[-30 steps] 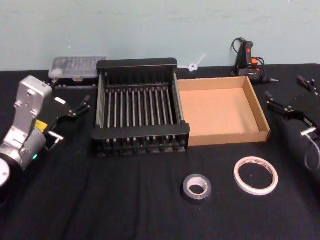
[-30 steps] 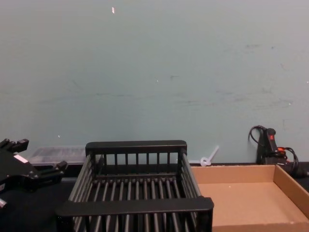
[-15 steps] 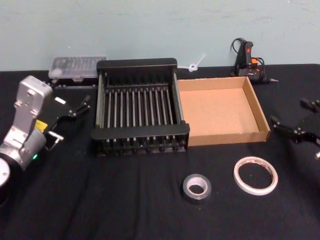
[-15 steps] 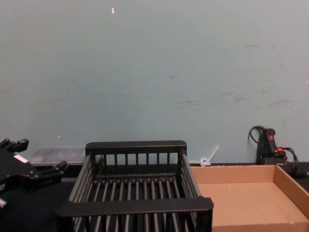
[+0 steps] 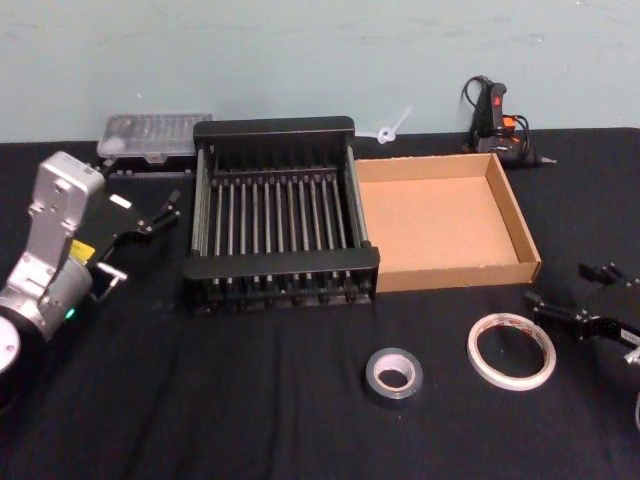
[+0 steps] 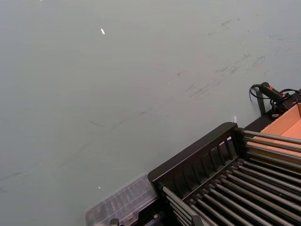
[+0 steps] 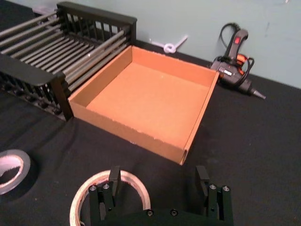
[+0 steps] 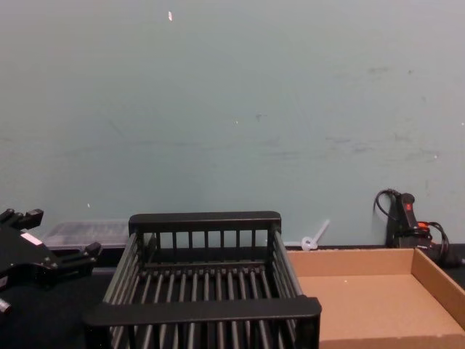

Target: Pick up the white tape and place it into the black box , Pick up the silver tape and place it into the brown box.

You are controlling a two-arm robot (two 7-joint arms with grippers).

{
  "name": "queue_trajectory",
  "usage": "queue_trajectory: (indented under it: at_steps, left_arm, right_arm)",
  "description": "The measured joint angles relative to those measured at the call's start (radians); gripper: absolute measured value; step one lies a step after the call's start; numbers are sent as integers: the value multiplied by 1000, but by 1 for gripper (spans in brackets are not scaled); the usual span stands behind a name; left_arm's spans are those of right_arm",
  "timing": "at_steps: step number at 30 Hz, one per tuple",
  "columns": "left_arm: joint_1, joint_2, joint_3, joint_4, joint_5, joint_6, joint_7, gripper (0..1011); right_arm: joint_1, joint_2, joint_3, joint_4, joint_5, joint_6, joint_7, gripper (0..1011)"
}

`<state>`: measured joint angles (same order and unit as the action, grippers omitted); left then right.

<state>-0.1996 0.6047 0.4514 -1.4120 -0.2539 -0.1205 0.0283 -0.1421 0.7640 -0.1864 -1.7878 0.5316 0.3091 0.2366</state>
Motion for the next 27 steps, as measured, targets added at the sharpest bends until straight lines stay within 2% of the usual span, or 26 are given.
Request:
queue_trajectory:
  at_steps: [11, 27]
  left_arm:
    - [0, 0, 0, 0, 0, 0, 0, 1001]
    - [0, 0, 0, 0, 0, 0, 0, 1001]
  right_arm:
    - [7, -13, -18, 27, -52, 31, 13, 1002]
    - [22, -42, -32, 67, -100, 54, 53, 1002]
